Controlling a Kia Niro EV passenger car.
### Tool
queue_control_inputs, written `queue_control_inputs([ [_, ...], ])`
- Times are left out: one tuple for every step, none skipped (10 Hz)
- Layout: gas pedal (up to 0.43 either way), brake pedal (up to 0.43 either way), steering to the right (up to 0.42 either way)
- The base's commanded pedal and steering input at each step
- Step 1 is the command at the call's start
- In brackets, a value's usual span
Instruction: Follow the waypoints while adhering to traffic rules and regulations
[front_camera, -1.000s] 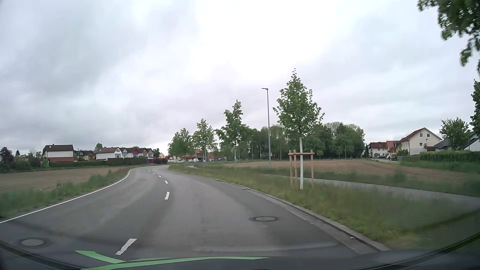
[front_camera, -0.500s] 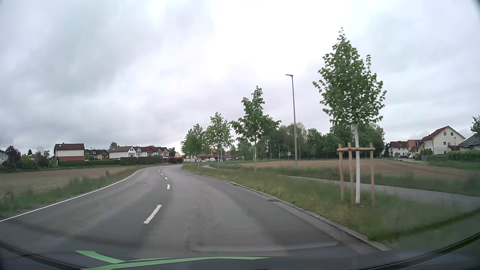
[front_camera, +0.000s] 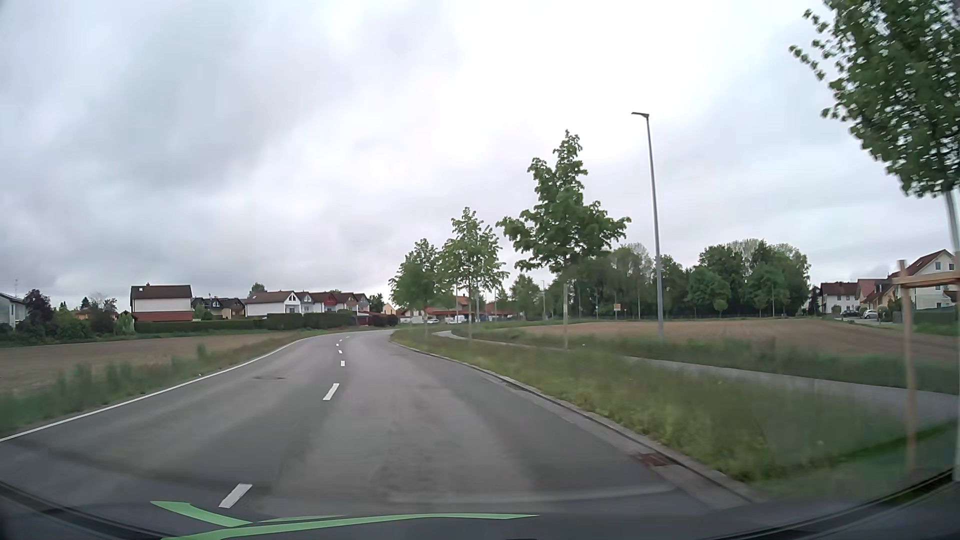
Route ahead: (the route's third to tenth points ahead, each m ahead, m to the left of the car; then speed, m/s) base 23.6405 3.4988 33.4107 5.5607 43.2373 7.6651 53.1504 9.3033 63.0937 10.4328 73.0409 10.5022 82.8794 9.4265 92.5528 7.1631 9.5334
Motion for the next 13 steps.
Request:
queue_control_inputs([
  [0.110,0.000,-0.060],
  [0.110,0.000,-0.060],
  [0.110,0.000,-0.060],
  [0.110,0.000,-0.060],
  [0.110,0.000,-0.060],
  [0.110,0.000,-0.060],
  [0.110,0.000,-0.059],
  [0.110,0.000,-0.059],
  [0.110,0.000,-0.056],
  [0.110,0.000,-0.054],
  [0.110,0.000,-0.051],
  [0.110,0.000,-0.048],
  [0.110,0.000,-0.046],
])
